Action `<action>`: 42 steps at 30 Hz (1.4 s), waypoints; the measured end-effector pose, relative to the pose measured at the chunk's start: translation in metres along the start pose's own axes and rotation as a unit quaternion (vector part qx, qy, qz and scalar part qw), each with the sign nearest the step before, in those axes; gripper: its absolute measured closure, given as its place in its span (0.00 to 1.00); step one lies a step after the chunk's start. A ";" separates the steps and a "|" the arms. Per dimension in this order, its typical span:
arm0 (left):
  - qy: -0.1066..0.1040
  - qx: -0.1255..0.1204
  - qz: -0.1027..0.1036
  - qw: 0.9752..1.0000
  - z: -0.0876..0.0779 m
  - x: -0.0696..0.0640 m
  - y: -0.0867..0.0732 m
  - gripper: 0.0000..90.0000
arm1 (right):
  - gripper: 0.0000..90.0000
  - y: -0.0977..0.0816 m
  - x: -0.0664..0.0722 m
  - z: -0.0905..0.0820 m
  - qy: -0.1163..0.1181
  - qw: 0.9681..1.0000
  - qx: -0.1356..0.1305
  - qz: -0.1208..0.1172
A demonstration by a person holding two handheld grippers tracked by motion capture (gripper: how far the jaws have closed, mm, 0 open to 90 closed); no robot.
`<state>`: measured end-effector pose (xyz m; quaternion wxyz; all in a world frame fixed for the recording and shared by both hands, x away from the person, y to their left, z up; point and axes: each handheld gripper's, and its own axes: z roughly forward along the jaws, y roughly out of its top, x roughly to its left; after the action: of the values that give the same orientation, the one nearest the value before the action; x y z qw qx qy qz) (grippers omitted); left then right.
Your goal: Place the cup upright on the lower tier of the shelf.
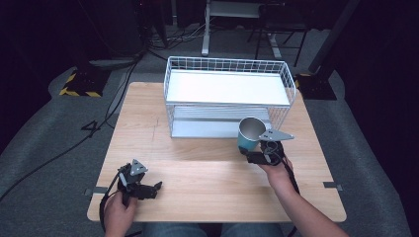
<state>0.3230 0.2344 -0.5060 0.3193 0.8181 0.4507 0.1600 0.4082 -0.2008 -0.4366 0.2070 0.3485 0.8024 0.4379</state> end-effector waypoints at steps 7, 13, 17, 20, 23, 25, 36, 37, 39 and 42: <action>-0.001 0.000 0.000 1.000 0.000 0.000 0.000 0.00 | 0.29 0.016 0.000 0.022 -0.002 1.000 0.000 -0.004; 0.000 0.001 0.000 1.000 0.000 0.000 0.000 0.00 | 0.29 0.022 0.000 0.041 0.000 1.000 0.010 0.000; 0.001 0.002 0.002 1.000 0.000 0.001 0.000 0.00 | 0.29 0.027 -0.001 0.052 -0.003 1.000 0.012 0.000; 0.001 0.001 0.002 1.000 0.000 0.001 0.000 0.00 | 0.29 0.031 -0.002 0.062 -0.006 1.000 0.015 0.001; 0.001 0.002 0.001 1.000 0.000 0.001 0.001 0.00 | 0.29 0.034 -0.003 0.069 -0.009 1.000 0.015 0.000; 0.001 0.002 0.001 1.000 0.000 0.001 0.001 0.00 | 0.29 0.036 -0.003 0.074 -0.013 1.000 0.017 0.001; 0.000 0.001 0.001 1.000 0.000 0.002 0.001 0.00 | 0.29 0.039 -0.004 0.101 -0.024 1.000 0.020 0.004; 0.000 0.001 0.000 1.000 0.000 0.002 0.001 0.00 | 0.29 0.040 -0.004 0.103 -0.024 0.999 0.021 0.003; 0.000 0.001 0.001 1.000 0.000 0.001 0.001 0.00 | 0.29 0.041 -0.005 0.108 -0.027 0.999 0.020 0.005; 0.001 0.001 0.001 1.000 0.000 0.001 0.001 0.00 | 0.29 0.041 -0.005 0.114 -0.029 0.999 0.019 0.006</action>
<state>0.3242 0.2353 -0.5058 0.3179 0.8187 0.4506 0.1600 0.4996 -0.1256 -0.4618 0.2207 0.3696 0.8022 0.4136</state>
